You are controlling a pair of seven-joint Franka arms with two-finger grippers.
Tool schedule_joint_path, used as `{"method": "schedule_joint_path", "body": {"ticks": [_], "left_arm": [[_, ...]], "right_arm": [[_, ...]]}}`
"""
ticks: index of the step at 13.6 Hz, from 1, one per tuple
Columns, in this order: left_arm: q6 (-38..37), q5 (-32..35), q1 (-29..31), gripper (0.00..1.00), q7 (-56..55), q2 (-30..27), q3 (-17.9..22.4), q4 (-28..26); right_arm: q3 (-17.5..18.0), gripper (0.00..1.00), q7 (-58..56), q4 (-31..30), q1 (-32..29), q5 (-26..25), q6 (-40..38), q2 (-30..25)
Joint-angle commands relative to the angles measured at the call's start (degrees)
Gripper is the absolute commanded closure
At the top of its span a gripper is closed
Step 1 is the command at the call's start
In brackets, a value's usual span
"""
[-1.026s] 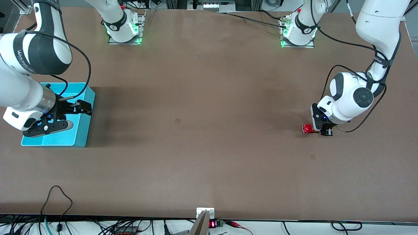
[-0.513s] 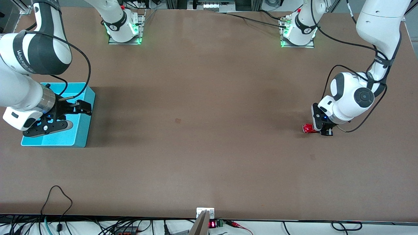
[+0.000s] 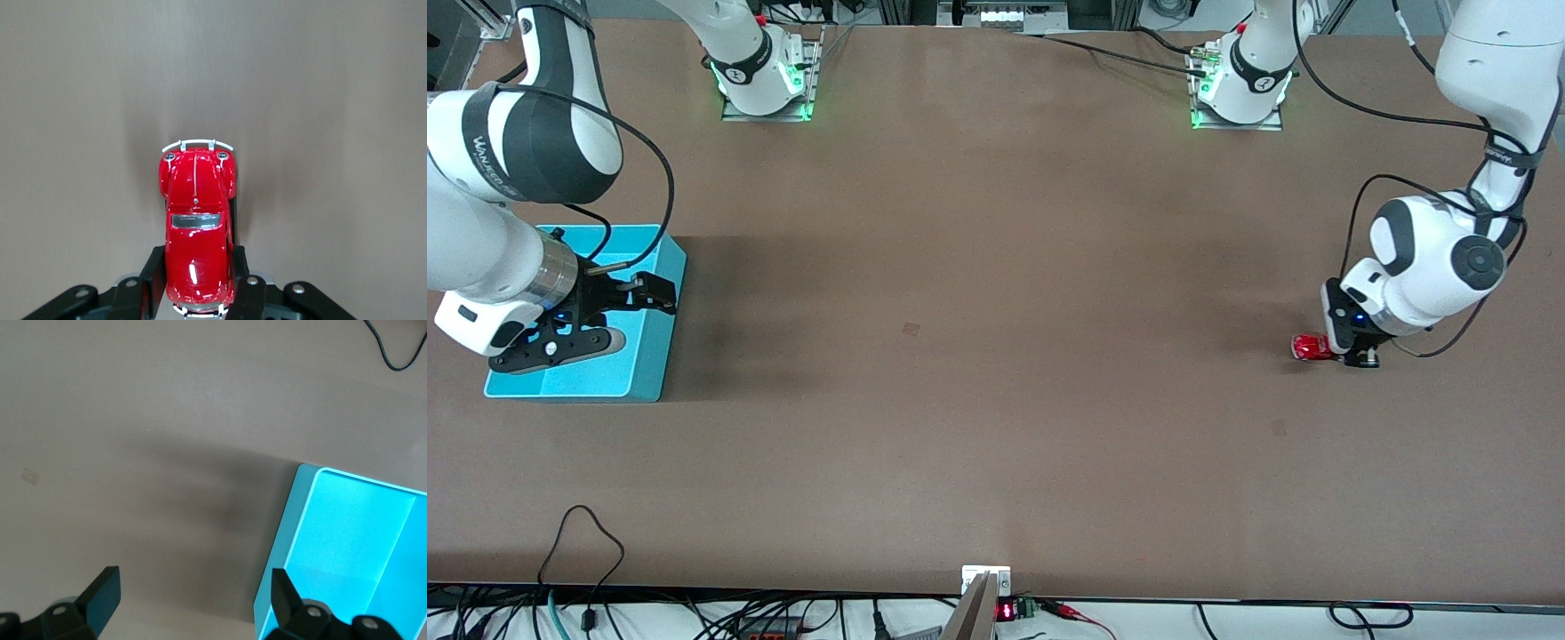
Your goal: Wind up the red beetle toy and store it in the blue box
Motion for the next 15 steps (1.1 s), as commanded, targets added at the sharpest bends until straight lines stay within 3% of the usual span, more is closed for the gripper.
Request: {"method": "schedule_joint_path", "body": {"ticks": [1, 5, 6, 7, 8, 12, 15], "left_arm": [[0.1, 3.8, 4.4, 0.77, 4.1, 6.5, -0.3, 2.9], [0.1, 9.5, 10.5, 0.72, 4.4, 7.6, -0.3, 4.5], [0.1, 9.2, 10.7, 0.59, 3.9, 7.9, -0.3, 4.5], [0.0, 8.7, 10.8, 0.18, 3.7, 7.8, -0.3, 4.4], [-0.4, 8.8, 10.7, 0.00, 3.8, 7.0, -0.3, 4.4], [-11.1, 8.7, 10.3, 0.00, 4.2, -1.7, -5.3, 5.1], [-20.6, 8.6, 10.0, 0.00, 3.6, -5.1, -10.8, 10.3]], "right_arm": [[0.0, 0.00, 0.5, 0.3, 0.1, -0.7, -0.5, -0.2], [0.0, 0.00, 0.6, 0.3, 0.1, -0.7, -0.6, -0.2], [0.0, 0.00, 0.6, 0.3, 0.1, -0.7, -0.6, -0.2], [0.0, 0.00, 0.6, 0.3, 0.0, -0.7, -0.6, -0.2], [0.0, 0.00, 0.6, 0.3, 0.0, -0.7, -0.6, -0.2], [0.0, 0.00, 0.6, 0.3, -0.1, -0.7, -0.6, -0.2], [0.0, 0.00, 0.6, 0.3, -0.1, -0.7, -0.6, -0.2]]}}
